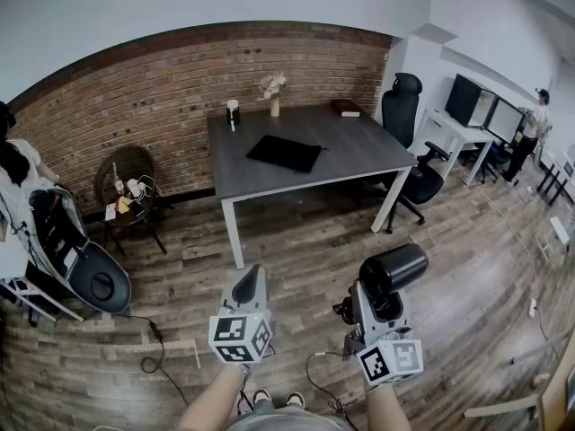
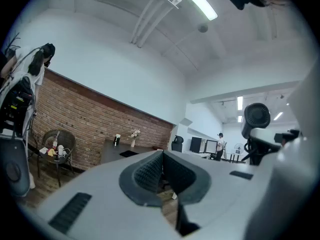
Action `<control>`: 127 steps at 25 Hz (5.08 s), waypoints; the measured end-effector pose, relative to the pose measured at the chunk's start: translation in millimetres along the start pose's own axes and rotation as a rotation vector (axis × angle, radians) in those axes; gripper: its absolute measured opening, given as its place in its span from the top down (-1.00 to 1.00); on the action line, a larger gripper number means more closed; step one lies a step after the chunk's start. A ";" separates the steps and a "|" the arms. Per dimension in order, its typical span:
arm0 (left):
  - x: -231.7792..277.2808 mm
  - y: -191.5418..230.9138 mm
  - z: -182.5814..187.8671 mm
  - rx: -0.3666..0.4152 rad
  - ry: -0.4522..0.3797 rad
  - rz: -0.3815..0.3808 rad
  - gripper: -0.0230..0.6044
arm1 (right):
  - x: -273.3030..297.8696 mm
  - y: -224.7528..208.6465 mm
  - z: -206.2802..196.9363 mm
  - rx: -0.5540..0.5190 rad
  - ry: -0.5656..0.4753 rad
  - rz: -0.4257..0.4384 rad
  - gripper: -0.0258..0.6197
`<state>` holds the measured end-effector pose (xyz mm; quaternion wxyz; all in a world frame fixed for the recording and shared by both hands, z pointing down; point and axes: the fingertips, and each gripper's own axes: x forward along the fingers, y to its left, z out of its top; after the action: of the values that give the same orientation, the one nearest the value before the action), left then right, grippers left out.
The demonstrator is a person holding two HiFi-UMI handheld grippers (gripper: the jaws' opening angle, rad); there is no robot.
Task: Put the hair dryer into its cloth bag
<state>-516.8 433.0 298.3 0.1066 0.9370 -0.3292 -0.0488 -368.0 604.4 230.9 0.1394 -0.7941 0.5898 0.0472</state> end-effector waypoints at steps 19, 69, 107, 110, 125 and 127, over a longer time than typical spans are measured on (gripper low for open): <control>9.7 22.6 -0.4 0.018 0.014 -0.028 0.91 | 5.4 7.5 -7.2 0.047 0.001 0.004 0.04; 412.4 42.3 -46.4 0.080 0.057 0.061 0.91 | 325.8 -269.0 -100.9 0.104 0.126 -0.037 0.04; 793.2 186.6 -72.8 0.063 0.175 0.091 0.91 | 714.3 -389.4 -207.2 0.195 0.237 -0.067 0.04; 801.8 192.0 -78.5 0.056 0.189 0.101 0.91 | 731.8 -392.5 -213.8 0.195 0.259 -0.054 0.04; 799.7 199.6 -82.8 0.046 0.189 0.372 0.91 | 811.1 -426.5 -235.4 0.224 0.357 0.179 0.04; 798.7 192.8 -85.2 0.057 0.192 0.412 0.91 | 821.8 -433.8 -238.9 0.236 0.383 0.228 0.04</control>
<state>1.9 -200.3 408.9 0.1188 0.8528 -0.5033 0.0725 269.1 -105.5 334.6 0.1107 -0.6951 0.6926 -0.1580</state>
